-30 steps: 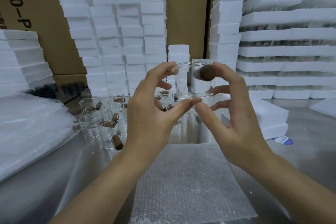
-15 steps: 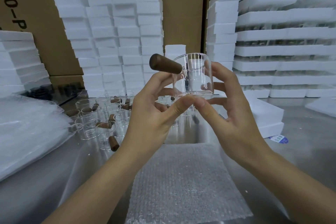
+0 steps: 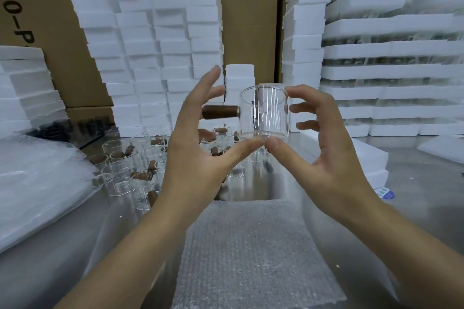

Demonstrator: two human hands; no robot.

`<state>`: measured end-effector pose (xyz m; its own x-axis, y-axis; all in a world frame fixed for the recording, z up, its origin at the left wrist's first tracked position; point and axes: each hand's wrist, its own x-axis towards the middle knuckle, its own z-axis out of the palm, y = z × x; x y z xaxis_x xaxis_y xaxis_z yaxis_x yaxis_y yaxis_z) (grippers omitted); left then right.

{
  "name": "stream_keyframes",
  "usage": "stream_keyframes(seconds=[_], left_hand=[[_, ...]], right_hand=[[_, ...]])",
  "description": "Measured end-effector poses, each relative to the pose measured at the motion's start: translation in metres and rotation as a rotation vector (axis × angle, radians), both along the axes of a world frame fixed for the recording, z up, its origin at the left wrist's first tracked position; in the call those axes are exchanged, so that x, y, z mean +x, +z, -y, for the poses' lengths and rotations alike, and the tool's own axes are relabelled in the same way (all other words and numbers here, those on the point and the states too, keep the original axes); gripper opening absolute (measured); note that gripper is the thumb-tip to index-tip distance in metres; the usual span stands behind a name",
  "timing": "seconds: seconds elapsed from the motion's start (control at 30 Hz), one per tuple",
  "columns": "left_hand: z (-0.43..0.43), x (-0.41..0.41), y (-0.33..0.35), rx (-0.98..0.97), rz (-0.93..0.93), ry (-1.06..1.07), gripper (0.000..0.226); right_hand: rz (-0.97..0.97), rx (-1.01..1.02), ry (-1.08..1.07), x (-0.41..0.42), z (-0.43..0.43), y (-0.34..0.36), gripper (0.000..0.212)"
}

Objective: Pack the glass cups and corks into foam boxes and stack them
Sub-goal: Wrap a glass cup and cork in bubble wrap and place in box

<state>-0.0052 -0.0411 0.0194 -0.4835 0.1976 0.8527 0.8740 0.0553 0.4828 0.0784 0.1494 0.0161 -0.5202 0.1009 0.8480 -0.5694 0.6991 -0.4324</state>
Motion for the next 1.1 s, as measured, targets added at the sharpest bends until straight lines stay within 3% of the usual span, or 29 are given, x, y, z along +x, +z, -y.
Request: stream_keyframes(seconds=[0.3,0.5,0.6,0.7,0.8,0.9,1.1], left_hand=[[0.0,-0.008,-0.01,-0.185,-0.008,0.036,0.073],[-0.005,-0.009,-0.013,-0.215,0.046,0.036,0.066],[-0.006,-0.01,-0.012,-0.224,0.158,-0.006,0.066],[-0.003,-0.011,-0.008,-0.198,0.258,-0.08,0.059],[0.0,-0.012,-0.004,-0.155,0.384,-0.191,0.066],[0.001,-0.014,-0.003,-0.132,0.478,-0.315,0.073],[0.0,-0.018,-0.008,-0.192,0.564,-0.435,0.077]], right_hand=[[-0.015,0.23,-0.066,-0.001,-0.002,0.002,0.061],[-0.051,0.321,0.035,-0.001,0.008,0.0,0.064],[-0.05,0.278,0.134,0.0,0.014,-0.004,0.061],[-0.018,0.139,0.067,-0.002,0.007,-0.007,0.054],[0.19,0.029,-0.008,-0.01,-0.009,-0.011,0.044],[0.342,0.072,0.02,-0.016,-0.019,-0.019,0.03],[0.381,0.069,0.15,-0.02,-0.011,-0.024,0.025]])
